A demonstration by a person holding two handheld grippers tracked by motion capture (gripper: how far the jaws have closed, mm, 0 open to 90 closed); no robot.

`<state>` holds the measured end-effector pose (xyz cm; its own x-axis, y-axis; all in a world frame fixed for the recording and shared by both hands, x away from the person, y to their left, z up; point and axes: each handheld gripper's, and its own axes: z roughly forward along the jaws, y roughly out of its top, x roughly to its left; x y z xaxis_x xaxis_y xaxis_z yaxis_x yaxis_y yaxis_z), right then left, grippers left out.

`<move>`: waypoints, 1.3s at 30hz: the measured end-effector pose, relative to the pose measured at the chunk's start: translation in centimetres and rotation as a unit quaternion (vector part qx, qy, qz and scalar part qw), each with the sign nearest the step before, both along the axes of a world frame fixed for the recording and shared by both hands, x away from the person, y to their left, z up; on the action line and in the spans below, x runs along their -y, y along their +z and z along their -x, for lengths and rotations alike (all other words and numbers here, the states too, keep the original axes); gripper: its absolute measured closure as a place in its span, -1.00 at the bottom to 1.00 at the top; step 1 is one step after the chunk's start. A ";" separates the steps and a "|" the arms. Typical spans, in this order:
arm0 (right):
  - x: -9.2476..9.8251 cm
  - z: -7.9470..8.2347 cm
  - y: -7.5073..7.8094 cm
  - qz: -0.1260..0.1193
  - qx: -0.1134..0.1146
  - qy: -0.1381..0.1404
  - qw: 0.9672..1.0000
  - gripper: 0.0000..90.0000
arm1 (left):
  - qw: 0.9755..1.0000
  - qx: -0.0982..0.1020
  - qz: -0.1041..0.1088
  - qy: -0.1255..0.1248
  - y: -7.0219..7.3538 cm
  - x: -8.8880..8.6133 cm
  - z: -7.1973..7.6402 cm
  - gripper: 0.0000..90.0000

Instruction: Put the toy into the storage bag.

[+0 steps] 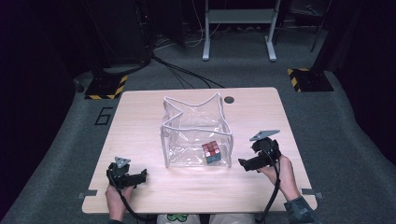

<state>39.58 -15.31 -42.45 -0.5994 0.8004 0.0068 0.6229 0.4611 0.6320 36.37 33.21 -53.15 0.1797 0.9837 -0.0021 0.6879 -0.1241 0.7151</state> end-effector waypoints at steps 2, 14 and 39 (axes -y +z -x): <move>0.2 0.1 -0.6 0.002 -0.004 -0.002 1.000 -0.97 | 1.000 0.000 0.000 0.000 0.0 0.0 0.0 -0.98; 1.2 1.0 -4.1 0.002 -0.027 -0.023 0.999 -0.96 | 1.000 0.000 0.000 0.001 0.0 0.0 0.0 -0.98; 2.1 2.5 -9.4 0.012 -0.009 -0.047 0.999 -0.97 | 1.000 0.000 0.000 0.001 0.0 0.0 0.0 -0.98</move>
